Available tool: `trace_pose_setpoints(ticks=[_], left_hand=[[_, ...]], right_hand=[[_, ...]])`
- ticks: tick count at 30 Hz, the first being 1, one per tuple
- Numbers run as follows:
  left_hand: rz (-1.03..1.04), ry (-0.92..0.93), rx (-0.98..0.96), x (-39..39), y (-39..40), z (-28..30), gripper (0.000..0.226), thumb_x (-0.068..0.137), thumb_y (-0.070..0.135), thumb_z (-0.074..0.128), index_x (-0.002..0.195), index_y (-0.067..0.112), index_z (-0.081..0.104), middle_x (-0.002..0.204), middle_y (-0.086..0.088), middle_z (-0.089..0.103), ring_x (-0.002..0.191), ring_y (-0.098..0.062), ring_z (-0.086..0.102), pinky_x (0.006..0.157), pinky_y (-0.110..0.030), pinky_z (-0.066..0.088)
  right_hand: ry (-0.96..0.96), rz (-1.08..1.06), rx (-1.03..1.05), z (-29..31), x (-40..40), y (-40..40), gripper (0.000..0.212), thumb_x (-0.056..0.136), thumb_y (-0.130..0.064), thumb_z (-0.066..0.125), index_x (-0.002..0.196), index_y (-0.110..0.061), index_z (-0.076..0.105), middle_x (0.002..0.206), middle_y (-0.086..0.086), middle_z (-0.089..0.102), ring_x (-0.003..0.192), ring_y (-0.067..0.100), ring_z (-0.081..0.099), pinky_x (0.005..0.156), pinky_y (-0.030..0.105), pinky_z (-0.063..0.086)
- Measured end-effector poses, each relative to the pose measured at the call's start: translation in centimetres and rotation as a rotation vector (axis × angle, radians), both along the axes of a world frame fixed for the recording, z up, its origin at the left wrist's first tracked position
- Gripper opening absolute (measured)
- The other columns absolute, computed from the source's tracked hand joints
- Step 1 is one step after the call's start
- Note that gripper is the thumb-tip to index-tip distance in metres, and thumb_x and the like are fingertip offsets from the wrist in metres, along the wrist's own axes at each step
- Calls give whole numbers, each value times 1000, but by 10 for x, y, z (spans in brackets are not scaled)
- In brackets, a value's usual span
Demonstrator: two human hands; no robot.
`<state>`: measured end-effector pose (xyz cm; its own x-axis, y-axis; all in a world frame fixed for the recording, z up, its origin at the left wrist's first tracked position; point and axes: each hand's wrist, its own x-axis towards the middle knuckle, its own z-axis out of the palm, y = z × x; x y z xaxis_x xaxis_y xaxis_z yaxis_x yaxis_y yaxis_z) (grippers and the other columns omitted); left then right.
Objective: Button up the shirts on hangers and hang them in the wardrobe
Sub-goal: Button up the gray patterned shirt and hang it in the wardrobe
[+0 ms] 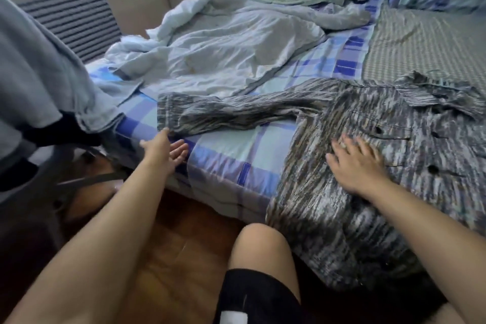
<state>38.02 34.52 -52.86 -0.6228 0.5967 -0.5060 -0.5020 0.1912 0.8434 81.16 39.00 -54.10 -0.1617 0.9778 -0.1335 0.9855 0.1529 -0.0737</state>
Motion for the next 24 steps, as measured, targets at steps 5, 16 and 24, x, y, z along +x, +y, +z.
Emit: trace_pose_setpoints(ticks=[5,16,24], left_hand=[[-230,-32,-37,-16,27,1,31,108,41,40,125,18,52,104,-7,65,85,-18,64,74,-31,51],[-300,954,473,189,67,200,12,99,23,52,106,16,58,101,-7,63,91,-23,60,77,-31,48],[-1364,1401,806,402,-58,128,73,97,27,61,158,29,21,157,-8,41,137,-25,46,112,-40,41]], right_hand=[[59,-23,-29,3,2,3,63,104,-60,14,162,-35,12,170,-7,-5,156,22,-5,126,51,-2],[1512,-351,-196,119,88,-38,33,102,-34,58,128,-15,58,143,7,54,127,29,57,111,47,43],[1801,-823,161,172,214,-136,29,107,-32,38,88,-16,53,78,6,68,66,18,68,53,26,55]])
